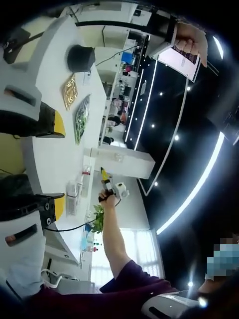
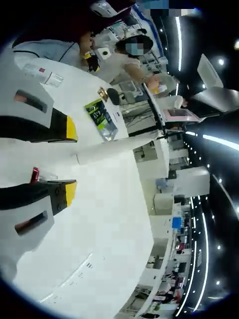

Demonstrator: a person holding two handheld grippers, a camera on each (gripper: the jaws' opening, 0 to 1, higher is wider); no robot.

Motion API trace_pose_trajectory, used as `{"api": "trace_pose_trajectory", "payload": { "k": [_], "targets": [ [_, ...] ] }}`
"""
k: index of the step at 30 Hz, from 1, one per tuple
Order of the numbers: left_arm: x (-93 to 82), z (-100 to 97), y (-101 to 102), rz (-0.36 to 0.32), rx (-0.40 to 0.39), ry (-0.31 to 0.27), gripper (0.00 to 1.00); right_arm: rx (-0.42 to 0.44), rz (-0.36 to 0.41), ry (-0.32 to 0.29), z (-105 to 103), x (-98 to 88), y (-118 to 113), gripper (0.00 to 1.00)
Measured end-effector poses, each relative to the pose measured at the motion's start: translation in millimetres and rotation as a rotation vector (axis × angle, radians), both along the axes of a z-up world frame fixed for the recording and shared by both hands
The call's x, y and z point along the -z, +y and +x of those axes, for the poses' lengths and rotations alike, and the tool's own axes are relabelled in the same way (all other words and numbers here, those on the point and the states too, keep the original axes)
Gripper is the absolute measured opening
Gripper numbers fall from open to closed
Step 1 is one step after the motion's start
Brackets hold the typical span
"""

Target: Arrange the skincare products in the storage area until every visible bottle or jar stands upright without overlapping.

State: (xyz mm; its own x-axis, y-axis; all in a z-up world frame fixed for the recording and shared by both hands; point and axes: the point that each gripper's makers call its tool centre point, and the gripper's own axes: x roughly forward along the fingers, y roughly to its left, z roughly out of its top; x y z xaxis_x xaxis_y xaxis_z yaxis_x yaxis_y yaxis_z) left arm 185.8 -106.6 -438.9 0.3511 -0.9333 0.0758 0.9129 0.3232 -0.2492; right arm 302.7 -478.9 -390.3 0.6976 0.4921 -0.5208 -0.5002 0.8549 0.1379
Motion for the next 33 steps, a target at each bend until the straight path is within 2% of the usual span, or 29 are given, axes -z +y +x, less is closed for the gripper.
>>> {"api": "trace_pose_trajectory", "payload": {
  "k": [1,3,5,6,7,11,12,13,16,21,25,27,28,33],
  "targets": [
    [-0.8,-1.3,-3,-0.002,0.010,-0.003,0.45,0.036,-0.045,0.011,-4,4.6,-10,0.30],
    [-1.0,-2.4,-5,0.001,0.018,-0.007,0.45,0.049,-0.070,0.034,-13,9.7,-11,0.35],
    [-1.5,-4.6,-9,-0.001,0.039,-0.008,0.45,0.106,-0.081,0.103,-22,20.8,-21,0.41],
    [-1.7,-5.4,-10,-0.002,0.045,-0.009,0.45,0.114,-0.115,0.129,-26,26.7,-26,0.43],
    [-2.3,-6.3,-12,-0.005,0.053,-0.010,0.45,0.121,-0.150,0.155,-30,32.7,-30,0.43],
    [-3.4,-8.3,-19,-0.015,0.083,-0.005,0.45,0.126,-0.180,0.233,-37,47.3,-32,0.45],
    [-3.4,-9.6,-22,-0.014,0.093,-0.006,0.45,0.134,-0.206,0.282,-40,55.0,-34,0.45],
    [-3.3,-10.9,-24,-0.014,0.103,-0.006,0.45,0.135,-0.205,0.283,-39,56.1,-33,0.46],
    [-2.9,-14.7,-31,-0.007,0.129,-0.013,0.45,0.189,-0.224,0.356,-39,66.8,-37,0.45],
    [-2.5,-16.4,-38,-0.008,0.155,-0.011,0.45,0.196,-0.226,0.392,-36,74.5,-36,0.43],
    [-2.0,-17.4,-42,-0.010,0.172,-0.005,0.45,0.210,-0.251,0.425,-31,82.9,-37,0.33],
    [-2.8,-19.5,-45,-0.016,0.185,0.000,0.46,0.227,-0.255,0.446,-29,88.0,-36,0.31],
    [-2.6,-20.2,-46,-0.015,0.188,-0.001,0.46,0.227,-0.260,0.428,-27,85.1,-36,0.30],
    [-0.3,-24.2,-49,0.002,0.205,-0.012,0.46,0.220,-0.297,0.448,-34,86.8,-28,0.29]
  ]
}}
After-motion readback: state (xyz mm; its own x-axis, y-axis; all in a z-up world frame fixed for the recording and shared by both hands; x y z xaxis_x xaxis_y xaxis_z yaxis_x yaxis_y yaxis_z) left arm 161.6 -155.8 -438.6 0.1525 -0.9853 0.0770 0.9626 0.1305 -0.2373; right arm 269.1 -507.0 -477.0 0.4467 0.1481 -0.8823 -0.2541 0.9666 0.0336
